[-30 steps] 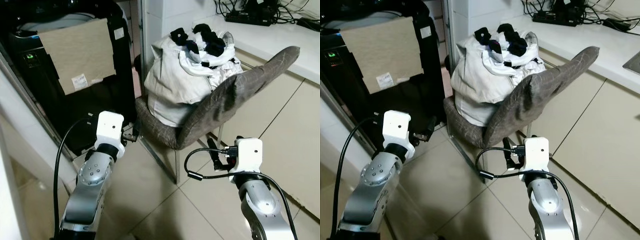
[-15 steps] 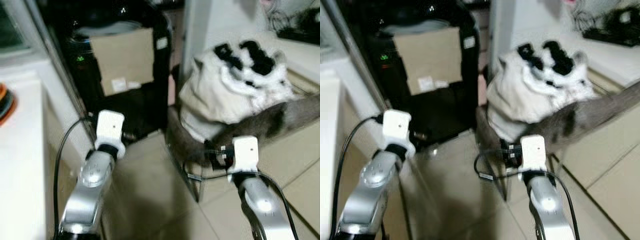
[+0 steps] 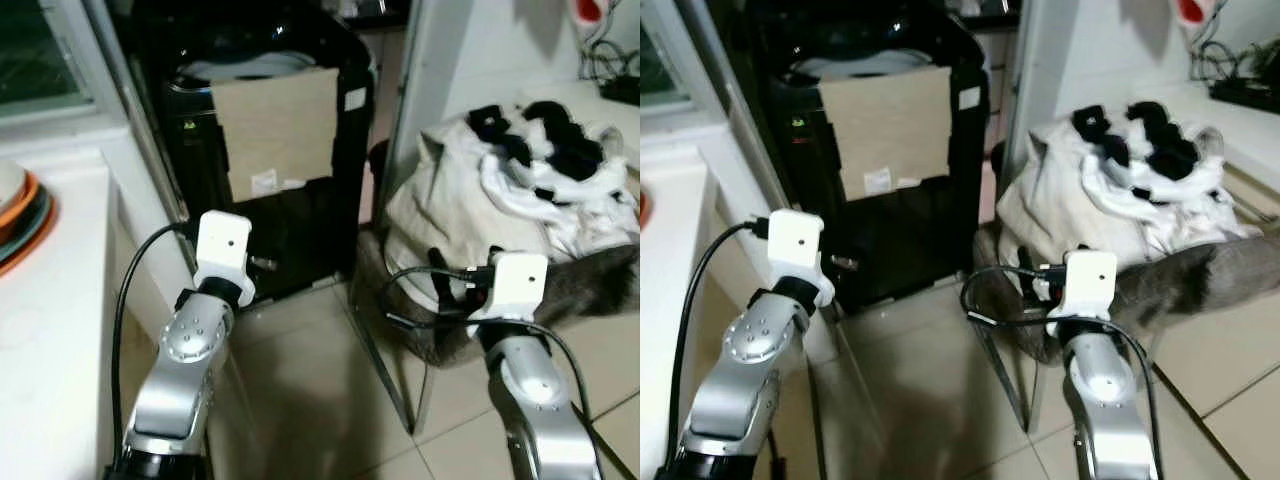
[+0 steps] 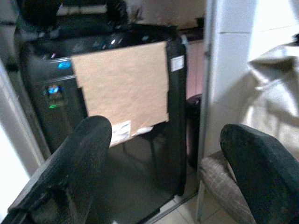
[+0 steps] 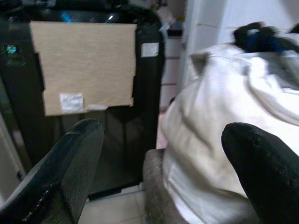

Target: Clothes washing

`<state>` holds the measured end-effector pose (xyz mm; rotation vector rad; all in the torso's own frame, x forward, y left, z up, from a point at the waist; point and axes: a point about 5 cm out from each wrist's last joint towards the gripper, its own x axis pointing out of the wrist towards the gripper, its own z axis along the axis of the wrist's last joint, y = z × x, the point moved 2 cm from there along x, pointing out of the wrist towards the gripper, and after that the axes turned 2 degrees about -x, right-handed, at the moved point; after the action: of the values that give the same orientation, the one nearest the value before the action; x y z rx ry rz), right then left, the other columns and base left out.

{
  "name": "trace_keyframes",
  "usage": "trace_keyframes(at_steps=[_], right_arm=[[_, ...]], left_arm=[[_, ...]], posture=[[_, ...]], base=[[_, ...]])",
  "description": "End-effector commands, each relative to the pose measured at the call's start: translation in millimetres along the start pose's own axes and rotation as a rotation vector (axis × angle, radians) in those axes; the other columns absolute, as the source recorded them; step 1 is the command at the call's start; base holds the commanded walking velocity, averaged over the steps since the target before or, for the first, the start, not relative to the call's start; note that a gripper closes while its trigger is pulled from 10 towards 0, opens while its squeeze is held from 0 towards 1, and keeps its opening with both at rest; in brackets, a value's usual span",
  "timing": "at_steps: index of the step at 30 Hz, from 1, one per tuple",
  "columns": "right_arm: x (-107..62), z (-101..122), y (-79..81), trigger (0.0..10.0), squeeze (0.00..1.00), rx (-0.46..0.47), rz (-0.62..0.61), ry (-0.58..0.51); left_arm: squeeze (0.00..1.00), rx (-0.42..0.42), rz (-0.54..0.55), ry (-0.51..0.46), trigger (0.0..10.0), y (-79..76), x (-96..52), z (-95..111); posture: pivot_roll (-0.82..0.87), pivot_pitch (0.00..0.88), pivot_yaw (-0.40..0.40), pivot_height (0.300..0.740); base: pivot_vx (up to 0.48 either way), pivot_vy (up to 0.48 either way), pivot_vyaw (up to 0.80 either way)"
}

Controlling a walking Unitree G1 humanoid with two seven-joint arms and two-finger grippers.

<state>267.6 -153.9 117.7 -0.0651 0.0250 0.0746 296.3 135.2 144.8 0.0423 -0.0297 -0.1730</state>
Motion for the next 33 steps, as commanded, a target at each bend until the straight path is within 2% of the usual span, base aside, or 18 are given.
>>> trace_keyframes(at_steps=[1, 4, 14, 17, 20, 23, 26, 33], right_arm=[[-3.2, -1, -8.4, 10.0, 0.0, -0.006, -0.026, 0.005], [-4.6, -3, -9.5, 10.0, 0.0, -0.002, -0.03, 0.014], [-5.6, -3, -8.2, 10.0, 0.0, -0.002, -0.028, 0.021], [-5.5, -3, -6.5, 10.0, 0.0, 0.0, -0.019, 0.025], [-4.8, -1, -5.4, 10.0, 0.0, 0.005, -0.013, 0.023], [-3.5, 0, -4.2, 10.0, 0.0, 0.006, -0.005, 0.022], [-2.7, 2, -2.2, 10.0, 0.0, 0.01, 0.005, 0.017], [0.8, 9, -2.2, 10.0, 0.0, 0.013, -0.006, -0.009]], left_arm=[[0.0, -0.027, -0.017, -0.014, 10.0, -4.5, 1.3, 3], [0.0, 0.029, -0.029, -0.005, 10.0, -5.7, 1.3, 2], [0.0, 0.027, -0.017, 0.003, 10.0, -4.2, 2.5, 1], [0.0, -0.013, 0.019, 0.009, 10.0, 0.9, 2.8, 2], [0.0, 0.027, 0.028, 0.027, 10.0, 3.8, 3.2, 0], [0.0, 0.006, 0.034, 0.019, 10.0, 5.7, 3.7, 2], [0.0, -0.027, 0.043, -0.015, 10.0, 6.9, 4.6, 10], [0.0, -0.024, 0.039, -0.006, 10.0, 7.1, 5.5, 10]], posture=[[-0.01, 0.022, -0.006, 0.74], [-0.02, 0.022, -0.007, 0.74], [-0.02, 0.022, -0.004, 0.74], [-0.02, 0.023, -0.007, 0.74], [-0.02, 0.025, -0.01, 0.74], [-0.02, 0.024, -0.014, 0.74], [-0.02, 0.023, -0.013, 0.74], [-0.01, 0.014, -0.008, 0.74]], base=[[0.0, 0.0, 0.0], [0.0, 0.0, 0.0], [0.0, -0.471, 0.0], [0.0, 0.0, 0.0], [0.0, 0.0, 0.0], [0.0, 0.0, 0.0], [0.301, 0.0, 0.0], [0.358, 0.0, 0.0]])
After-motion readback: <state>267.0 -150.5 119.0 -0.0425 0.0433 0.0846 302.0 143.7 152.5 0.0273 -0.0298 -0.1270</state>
